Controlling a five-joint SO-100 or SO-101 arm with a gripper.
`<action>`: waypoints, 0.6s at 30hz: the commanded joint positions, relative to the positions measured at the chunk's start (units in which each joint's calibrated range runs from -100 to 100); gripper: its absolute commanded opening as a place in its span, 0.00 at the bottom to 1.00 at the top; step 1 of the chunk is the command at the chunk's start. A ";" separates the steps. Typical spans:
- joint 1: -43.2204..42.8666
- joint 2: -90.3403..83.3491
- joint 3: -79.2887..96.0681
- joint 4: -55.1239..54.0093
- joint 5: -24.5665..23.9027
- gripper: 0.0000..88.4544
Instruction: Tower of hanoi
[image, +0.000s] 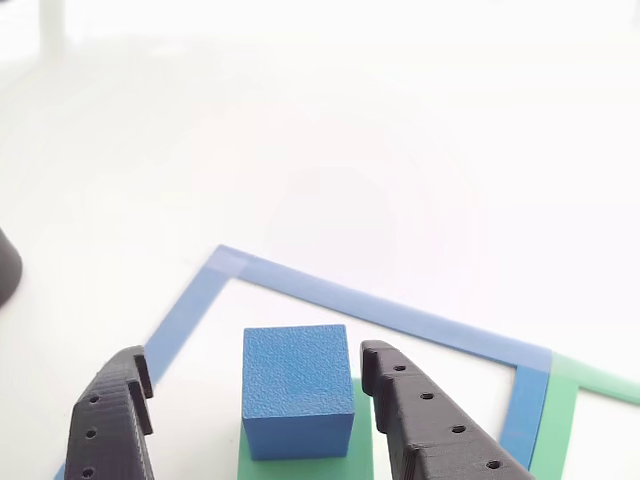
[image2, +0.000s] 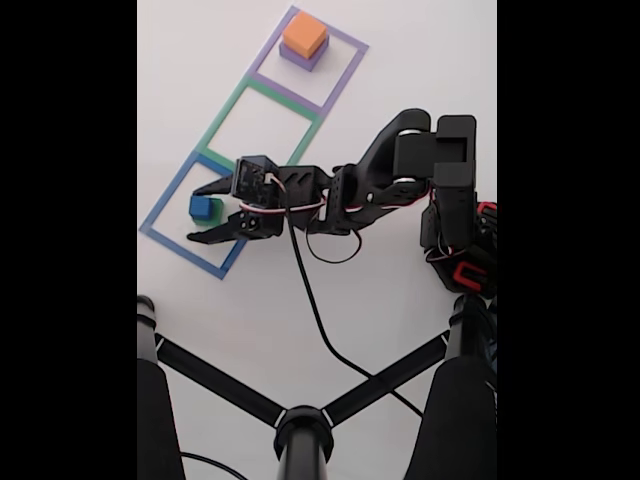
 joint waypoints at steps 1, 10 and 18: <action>0.88 -2.51 0.08 -1.57 0.00 0.30; 2.86 -24.15 4.26 17.13 0.00 0.19; 7.89 -53.80 -1.65 64.40 0.00 0.01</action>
